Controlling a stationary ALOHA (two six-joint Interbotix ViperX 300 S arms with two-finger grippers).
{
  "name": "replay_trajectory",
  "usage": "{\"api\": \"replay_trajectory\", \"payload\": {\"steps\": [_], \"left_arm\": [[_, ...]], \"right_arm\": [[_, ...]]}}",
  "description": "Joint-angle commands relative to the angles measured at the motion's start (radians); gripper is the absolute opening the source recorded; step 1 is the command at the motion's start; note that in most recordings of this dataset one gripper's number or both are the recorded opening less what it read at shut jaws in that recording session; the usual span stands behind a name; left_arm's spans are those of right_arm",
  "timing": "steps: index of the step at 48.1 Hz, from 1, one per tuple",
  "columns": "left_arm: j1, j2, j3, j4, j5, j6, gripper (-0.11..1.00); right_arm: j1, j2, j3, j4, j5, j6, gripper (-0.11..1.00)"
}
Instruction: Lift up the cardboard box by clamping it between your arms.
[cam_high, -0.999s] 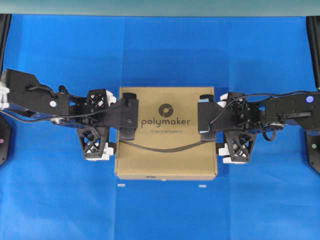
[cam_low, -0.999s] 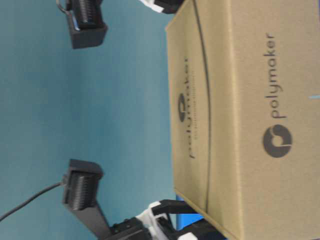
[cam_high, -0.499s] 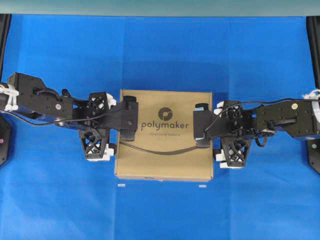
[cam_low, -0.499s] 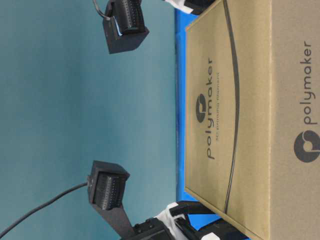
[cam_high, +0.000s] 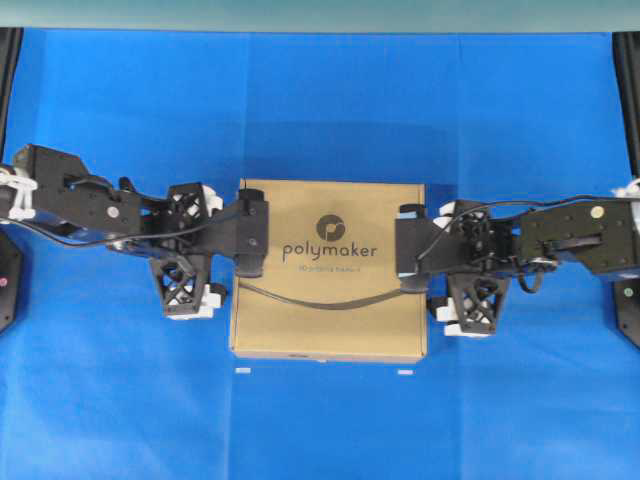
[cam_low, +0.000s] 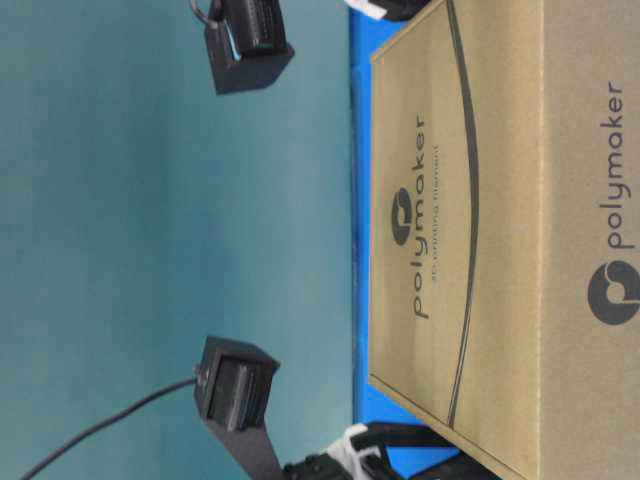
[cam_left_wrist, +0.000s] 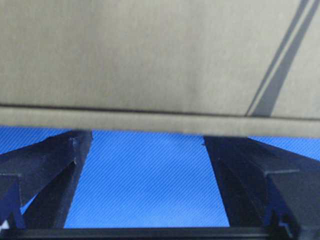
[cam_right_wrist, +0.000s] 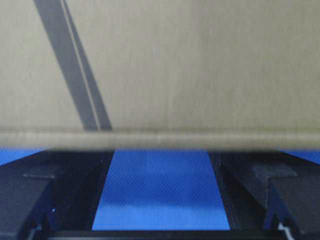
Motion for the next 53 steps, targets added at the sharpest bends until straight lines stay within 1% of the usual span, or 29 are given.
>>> {"api": "replay_trajectory", "payload": {"steps": [1,5,14,17,23,29,35,46,53], "left_arm": [[-0.002,-0.051,0.021,0.002,-0.002,0.002,0.88],[-0.002,-0.086,0.058,0.002,0.002,0.002,0.88],[-0.002,-0.195,0.150,0.002,0.051,0.002,0.88],[-0.002,-0.233,0.176,0.003,0.051,0.008,0.88],[0.002,-0.279,0.209,0.002,0.040,0.014,0.88],[0.002,-0.302,0.209,0.002,0.044,0.011,0.88],[-0.003,-0.368,0.212,0.002,0.054,0.000,0.88],[-0.006,-0.565,0.225,0.002,0.054,0.015,0.88],[-0.015,-0.683,0.256,0.002,0.049,0.011,0.88]], "right_arm": [[0.003,-0.051,0.023,0.005,0.008,0.009,1.00],[0.003,-0.097,0.055,0.006,0.012,0.020,1.00],[0.002,-0.236,0.149,0.005,0.091,0.035,1.00],[-0.002,-0.278,0.175,0.005,0.104,0.037,1.00],[-0.003,-0.325,0.190,0.005,0.124,0.035,1.00],[-0.003,-0.356,0.187,0.006,0.141,0.040,1.00],[-0.003,-0.426,0.186,0.012,0.193,0.057,1.00],[-0.005,-0.676,0.195,0.011,0.293,0.094,1.00],[-0.005,-0.848,0.218,0.011,0.310,0.098,1.00]]}}
